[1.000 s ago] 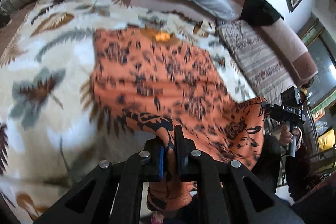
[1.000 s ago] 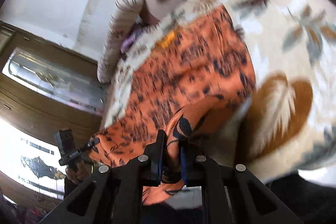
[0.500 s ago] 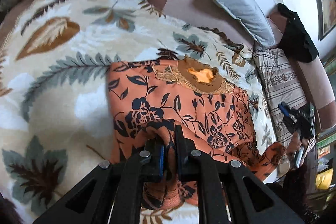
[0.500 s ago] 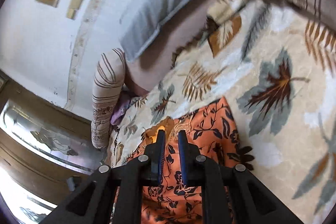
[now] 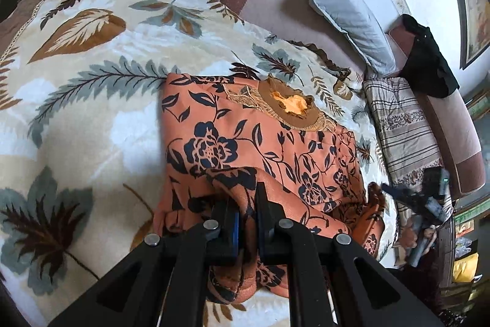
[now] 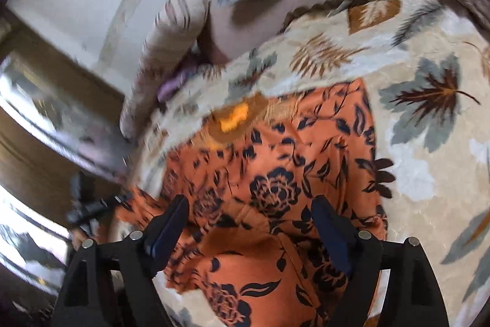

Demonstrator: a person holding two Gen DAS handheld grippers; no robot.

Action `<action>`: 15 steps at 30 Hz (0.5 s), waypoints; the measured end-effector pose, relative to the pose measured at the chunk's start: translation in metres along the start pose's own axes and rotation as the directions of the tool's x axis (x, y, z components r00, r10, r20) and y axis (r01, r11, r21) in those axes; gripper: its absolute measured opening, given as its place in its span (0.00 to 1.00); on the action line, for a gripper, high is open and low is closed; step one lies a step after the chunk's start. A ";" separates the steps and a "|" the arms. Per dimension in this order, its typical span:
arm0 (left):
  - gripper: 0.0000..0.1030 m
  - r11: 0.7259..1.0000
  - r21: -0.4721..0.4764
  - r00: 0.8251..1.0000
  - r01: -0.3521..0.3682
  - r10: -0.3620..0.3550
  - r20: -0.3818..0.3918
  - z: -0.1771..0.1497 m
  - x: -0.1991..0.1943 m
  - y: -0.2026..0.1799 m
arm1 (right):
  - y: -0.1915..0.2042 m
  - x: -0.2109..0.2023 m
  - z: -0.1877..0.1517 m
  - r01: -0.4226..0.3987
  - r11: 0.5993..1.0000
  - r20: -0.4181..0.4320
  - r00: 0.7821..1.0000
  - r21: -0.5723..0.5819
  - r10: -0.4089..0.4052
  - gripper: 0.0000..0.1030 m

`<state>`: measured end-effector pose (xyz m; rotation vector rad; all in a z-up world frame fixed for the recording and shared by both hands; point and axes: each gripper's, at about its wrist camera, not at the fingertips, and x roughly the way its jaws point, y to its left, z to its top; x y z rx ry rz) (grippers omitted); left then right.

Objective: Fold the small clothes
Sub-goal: 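Lift the held hem with both grippers and fold it toward the collar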

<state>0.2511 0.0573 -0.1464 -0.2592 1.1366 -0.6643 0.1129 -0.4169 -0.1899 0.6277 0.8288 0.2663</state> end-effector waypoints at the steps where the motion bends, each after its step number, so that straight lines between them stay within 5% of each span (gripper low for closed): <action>1: 0.09 1.000 -0.007 1.000 0.002 -0.002 0.000 -0.002 -0.001 0.000 | 0.000 0.011 -0.001 0.007 1.000 -0.025 1.000 -0.015 -0.007 0.82; 10: 0.09 0.999 -0.040 1.000 -0.011 0.011 0.001 -0.024 -0.015 -0.003 | 0.004 0.071 -0.026 0.049 0.997 -0.143 0.988 -0.057 -0.056 0.78; 11: 0.09 0.999 -0.044 1.000 -0.008 0.008 0.002 -0.026 -0.016 -0.003 | 0.007 0.071 -0.029 0.058 0.996 -0.146 0.987 -0.072 -0.068 0.59; 12: 0.09 0.999 -0.045 1.000 -0.007 0.007 0.002 -0.027 -0.018 -0.003 | 0.009 0.071 -0.031 0.063 0.994 -0.152 0.986 -0.084 -0.075 0.30; 15: 0.09 0.999 -0.040 1.000 -0.008 0.008 0.006 -0.032 -0.024 -0.003 | 0.014 0.061 -0.038 0.116 0.986 -0.121 0.984 -0.116 -0.130 0.14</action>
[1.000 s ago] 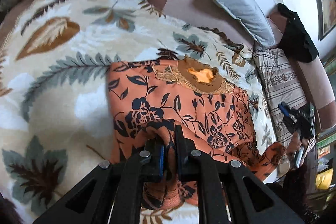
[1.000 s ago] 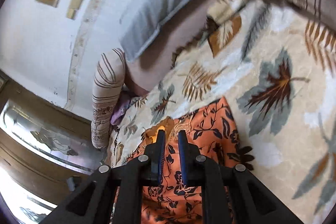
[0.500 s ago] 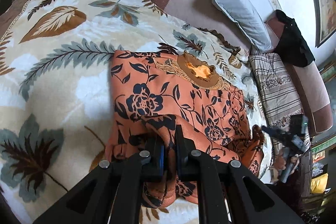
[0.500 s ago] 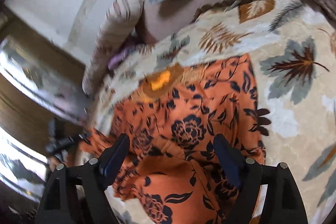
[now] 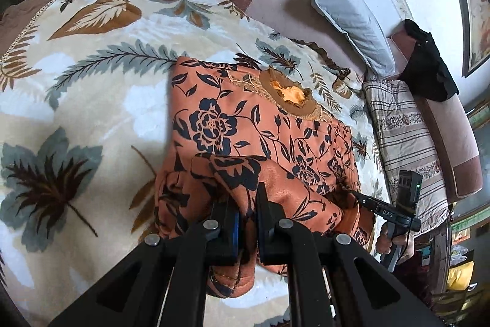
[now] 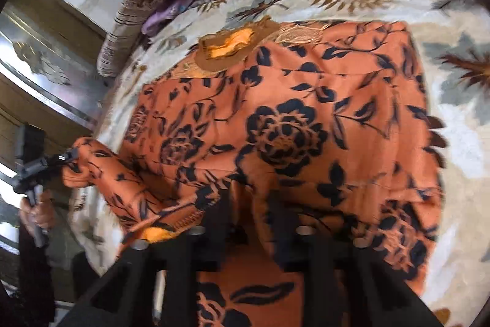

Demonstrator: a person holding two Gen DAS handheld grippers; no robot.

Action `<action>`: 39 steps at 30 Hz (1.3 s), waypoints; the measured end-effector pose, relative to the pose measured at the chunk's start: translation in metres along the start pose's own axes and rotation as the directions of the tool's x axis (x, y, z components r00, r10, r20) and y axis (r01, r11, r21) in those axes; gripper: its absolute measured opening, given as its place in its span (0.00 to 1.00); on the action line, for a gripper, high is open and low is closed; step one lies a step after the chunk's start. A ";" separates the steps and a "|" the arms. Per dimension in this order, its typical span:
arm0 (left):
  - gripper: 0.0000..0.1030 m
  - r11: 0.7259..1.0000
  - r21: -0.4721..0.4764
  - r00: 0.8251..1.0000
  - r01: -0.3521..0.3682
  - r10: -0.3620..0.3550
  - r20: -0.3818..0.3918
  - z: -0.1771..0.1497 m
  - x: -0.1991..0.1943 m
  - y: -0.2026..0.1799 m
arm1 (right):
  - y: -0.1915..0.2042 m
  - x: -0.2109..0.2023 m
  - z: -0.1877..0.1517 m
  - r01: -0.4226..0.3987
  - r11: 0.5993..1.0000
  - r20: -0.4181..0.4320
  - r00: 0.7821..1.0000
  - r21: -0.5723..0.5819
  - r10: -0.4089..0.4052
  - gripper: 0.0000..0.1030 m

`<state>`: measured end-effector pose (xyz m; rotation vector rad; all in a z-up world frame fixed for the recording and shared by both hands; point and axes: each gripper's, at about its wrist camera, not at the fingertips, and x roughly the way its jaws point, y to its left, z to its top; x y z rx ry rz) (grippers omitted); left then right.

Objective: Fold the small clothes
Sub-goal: 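Lift the held hem with both grippers and fold it toward the collar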

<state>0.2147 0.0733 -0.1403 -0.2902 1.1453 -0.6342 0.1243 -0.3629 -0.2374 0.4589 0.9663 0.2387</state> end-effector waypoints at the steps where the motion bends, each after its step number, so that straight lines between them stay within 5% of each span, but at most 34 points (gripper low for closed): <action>1: 0.09 1.000 -0.002 1.000 0.003 -0.003 0.000 -0.002 -0.001 0.001 | 0.000 -0.004 -0.002 0.005 1.000 0.010 1.000 0.004 -0.005 0.14; 11: 0.09 0.999 -0.032 1.000 0.023 -0.023 -0.007 -0.010 -0.002 0.014 | -0.011 -0.064 -0.002 -0.067 0.991 0.236 0.971 0.114 0.038 0.13; 19: 0.09 0.995 -0.087 0.999 0.045 -0.043 0.016 0.042 0.003 0.016 | -0.042 -0.091 0.048 -0.071 0.973 0.376 0.926 0.218 -0.017 0.07; 25: 0.09 0.996 -0.091 1.000 0.012 -0.012 0.002 0.041 0.022 0.020 | -0.068 -0.067 0.053 -0.145 0.952 0.232 0.969 0.271 0.081 0.12; 28: 0.09 0.994 -0.107 1.000 0.021 -0.020 0.009 0.028 0.020 0.026 | -0.061 -0.049 0.044 -0.129 0.964 0.141 0.985 0.234 0.098 0.42; 29: 0.09 0.993 -0.115 1.000 0.023 -0.022 0.012 0.025 0.018 0.027 | -0.056 -0.043 0.039 -0.148 0.963 0.120 0.985 0.224 0.124 0.75; 30: 0.09 0.992 -0.123 1.000 0.027 -0.026 0.014 0.023 0.016 0.028 | -0.053 -0.039 0.037 -0.175 0.960 0.114 0.982 0.220 0.153 0.86; 32: 0.09 0.990 -0.135 0.999 0.035 -0.033 0.018 0.018 0.012 0.029 | -0.048 -0.033 0.031 -0.213 0.952 0.106 0.975 0.219 0.194 0.86; 39: 0.09 0.990 -0.136 0.999 0.039 -0.035 0.034 0.006 -0.005 0.020 | -0.025 0.009 0.019 -0.053 0.990 -0.005 0.999 0.127 0.054 0.86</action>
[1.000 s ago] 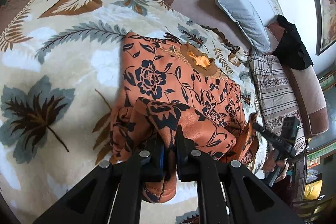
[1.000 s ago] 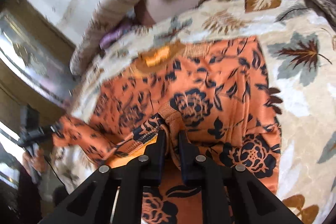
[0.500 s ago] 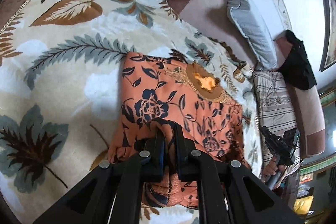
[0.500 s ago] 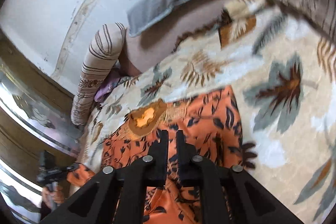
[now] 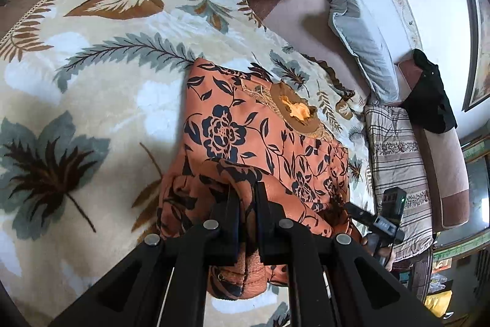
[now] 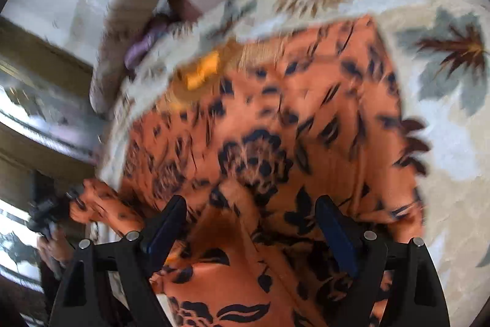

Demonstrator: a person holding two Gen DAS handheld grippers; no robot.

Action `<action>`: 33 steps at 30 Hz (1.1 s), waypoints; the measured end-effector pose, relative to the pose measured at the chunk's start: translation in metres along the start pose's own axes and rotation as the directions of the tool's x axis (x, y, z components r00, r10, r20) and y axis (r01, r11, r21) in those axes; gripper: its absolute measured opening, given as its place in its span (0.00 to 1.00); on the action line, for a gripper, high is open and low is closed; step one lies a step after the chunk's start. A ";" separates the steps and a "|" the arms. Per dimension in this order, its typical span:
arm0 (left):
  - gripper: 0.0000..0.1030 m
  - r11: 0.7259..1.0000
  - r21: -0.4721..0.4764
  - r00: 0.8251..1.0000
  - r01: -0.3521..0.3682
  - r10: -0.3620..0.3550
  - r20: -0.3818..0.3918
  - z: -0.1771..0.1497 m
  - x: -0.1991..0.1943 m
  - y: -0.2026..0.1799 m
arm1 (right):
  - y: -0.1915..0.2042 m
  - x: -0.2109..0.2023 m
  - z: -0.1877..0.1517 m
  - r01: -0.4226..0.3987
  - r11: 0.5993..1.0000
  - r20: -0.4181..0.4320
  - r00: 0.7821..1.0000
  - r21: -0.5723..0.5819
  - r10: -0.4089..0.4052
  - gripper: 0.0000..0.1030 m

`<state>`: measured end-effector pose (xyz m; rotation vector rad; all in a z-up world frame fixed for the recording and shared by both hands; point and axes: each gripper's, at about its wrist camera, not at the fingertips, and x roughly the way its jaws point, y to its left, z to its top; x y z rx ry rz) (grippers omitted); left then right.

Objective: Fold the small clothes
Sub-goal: 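Lift the held hem with both grippers and fold it toward the collar, then lay the folded hem down near the collar with both grippers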

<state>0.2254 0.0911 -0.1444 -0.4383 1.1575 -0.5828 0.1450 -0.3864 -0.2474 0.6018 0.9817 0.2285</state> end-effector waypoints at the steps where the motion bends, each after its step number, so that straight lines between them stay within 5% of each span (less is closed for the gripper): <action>1: 0.09 1.000 -0.005 1.000 0.004 -0.004 0.001 -0.002 -0.003 0.000 | 0.012 0.000 -0.006 0.032 0.997 0.009 0.999 -0.065 -0.032 0.82; 2: 0.09 1.000 -0.008 1.000 0.006 -0.006 0.001 -0.003 -0.004 -0.001 | 0.020 0.001 -0.010 0.051 0.993 0.004 0.999 -0.109 -0.051 0.63; 3: 0.09 1.000 -0.009 1.000 0.006 -0.006 0.000 -0.005 -0.006 -0.001 | 0.029 0.004 -0.017 0.066 0.985 -0.018 0.997 -0.159 -0.070 0.21; 4: 0.09 1.000 -0.008 1.000 0.002 -0.002 -0.001 -0.006 -0.008 -0.001 | 0.035 0.006 -0.022 0.091 0.979 -0.037 0.994 -0.185 -0.100 0.09; 7: 0.09 1.000 -0.001 1.000 0.002 -0.002 -0.001 -0.010 -0.016 -0.002 | 0.048 -0.001 -0.039 0.164 0.957 0.006 0.986 -0.237 -0.167 0.09; 12: 0.09 1.000 0.005 1.000 -0.001 0.001 0.008 -0.005 -0.025 -0.001 | 0.050 -0.059 -0.024 0.143 0.974 0.201 0.974 -0.175 -0.107 0.09; 19: 0.09 0.999 -0.035 0.998 -0.031 0.033 0.053 0.049 -0.021 0.004 | 0.010 -0.104 0.059 0.150 0.988 0.404 0.902 0.035 -0.151 0.09; 23: 0.09 0.997 -0.066 0.998 -0.037 0.040 0.051 0.077 0.006 0.006 | -0.032 -0.089 0.099 0.131 0.976 0.435 0.879 0.173 -0.196 0.09; 25: 0.09 0.999 -0.039 0.998 -0.034 0.036 0.047 0.075 0.017 0.001 | -0.065 -0.065 0.109 0.089 0.959 0.398 0.897 0.270 -0.195 0.09; 28: 0.34 0.998 0.021 0.996 -0.064 0.062 0.059 0.063 0.024 -0.005 | -0.089 -0.039 0.116 0.081 0.947 0.331 0.925 0.310 -0.187 0.09; 30: 0.68 0.998 0.028 0.993 -0.064 0.061 0.105 0.055 0.020 -0.003 | -0.094 -0.027 0.115 0.101 0.947 0.314 0.928 0.305 -0.200 0.09; 33: 0.73 0.999 -0.002 0.985 -0.044 0.044 0.169 0.044 0.014 0.001 | -0.096 -0.028 0.108 0.066 0.947 0.323 0.931 0.315 -0.172 0.09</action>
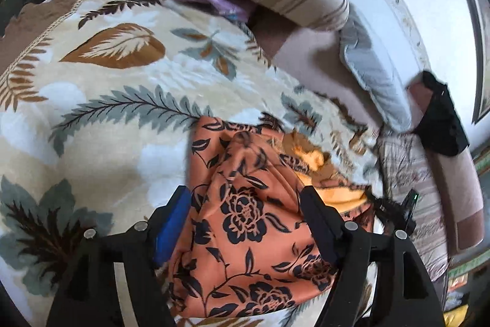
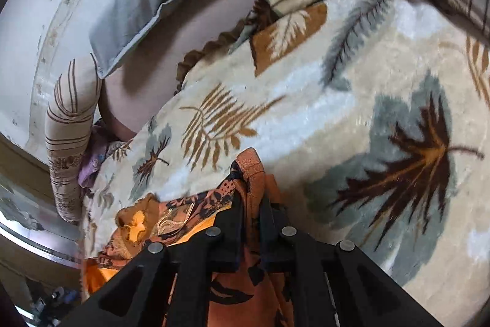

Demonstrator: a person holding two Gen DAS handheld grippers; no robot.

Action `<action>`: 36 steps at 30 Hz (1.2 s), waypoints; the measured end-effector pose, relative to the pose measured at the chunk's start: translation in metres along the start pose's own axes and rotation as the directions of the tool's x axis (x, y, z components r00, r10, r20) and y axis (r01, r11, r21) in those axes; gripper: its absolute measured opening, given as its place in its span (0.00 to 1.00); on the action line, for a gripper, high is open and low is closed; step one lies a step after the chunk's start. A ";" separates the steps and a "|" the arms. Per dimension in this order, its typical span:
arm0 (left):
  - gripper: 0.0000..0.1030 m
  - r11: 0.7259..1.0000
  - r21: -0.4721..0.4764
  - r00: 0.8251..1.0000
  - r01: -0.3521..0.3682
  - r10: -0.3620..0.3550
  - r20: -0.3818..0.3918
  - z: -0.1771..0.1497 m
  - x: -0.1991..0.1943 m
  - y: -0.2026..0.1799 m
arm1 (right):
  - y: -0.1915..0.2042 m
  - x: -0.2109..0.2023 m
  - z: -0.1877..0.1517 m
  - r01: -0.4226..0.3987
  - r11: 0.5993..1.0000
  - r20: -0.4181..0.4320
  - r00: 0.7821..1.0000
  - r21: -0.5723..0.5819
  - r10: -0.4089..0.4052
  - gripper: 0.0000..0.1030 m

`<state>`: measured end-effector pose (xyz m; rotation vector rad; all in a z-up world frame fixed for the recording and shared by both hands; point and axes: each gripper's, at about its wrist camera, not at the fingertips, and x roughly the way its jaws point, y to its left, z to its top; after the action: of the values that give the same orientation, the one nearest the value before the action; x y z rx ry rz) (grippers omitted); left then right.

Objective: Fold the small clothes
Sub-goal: 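Lay the folded hem down near the collar with both grippers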

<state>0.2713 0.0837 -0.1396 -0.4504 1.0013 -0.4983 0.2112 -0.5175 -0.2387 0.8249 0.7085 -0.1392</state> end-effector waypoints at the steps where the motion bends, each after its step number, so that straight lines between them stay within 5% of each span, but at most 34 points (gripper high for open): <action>1: 0.73 1.000 -0.011 1.000 0.003 -0.003 0.003 0.001 0.001 -0.001 | 0.000 -0.003 -0.001 -0.004 1.000 0.006 1.000 0.000 0.004 0.09; 9: 0.75 0.981 0.154 0.993 -0.113 0.110 0.028 0.018 0.038 -0.030 | -0.004 -0.008 -0.007 -0.020 0.999 0.009 1.000 0.027 0.020 0.12; 20: 0.75 0.963 0.267 0.999 -0.027 0.034 -0.024 0.024 0.086 -0.031 | -0.008 0.002 -0.006 -0.018 0.999 -0.014 1.000 0.029 0.018 0.12; 22: 0.61 0.951 0.310 0.999 -0.016 0.025 -0.023 0.022 0.090 -0.037 | -0.008 0.002 -0.005 -0.018 0.999 -0.014 1.000 0.030 0.018 0.12; 24: 0.22 0.942 0.335 0.998 -0.026 0.045 -0.048 0.021 0.099 -0.040 | -0.008 0.001 -0.004 -0.027 0.999 -0.006 1.000 0.035 0.027 0.12; 26: 0.04 0.939 0.345 0.995 -0.020 0.051 -0.081 0.021 0.107 -0.040 | -0.008 -0.002 -0.003 -0.035 0.999 0.006 0.999 0.037 0.034 0.12; 36: 0.00 0.950 0.309 0.998 -0.032 0.015 0.055 0.050 0.064 -0.042 | 0.003 -0.017 0.011 -0.088 0.996 0.090 0.992 0.028 0.085 0.12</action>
<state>0.3360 0.0191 -0.1356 -0.1685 0.8582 -0.6083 0.2055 -0.5263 -0.2213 0.8737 0.5873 -0.1085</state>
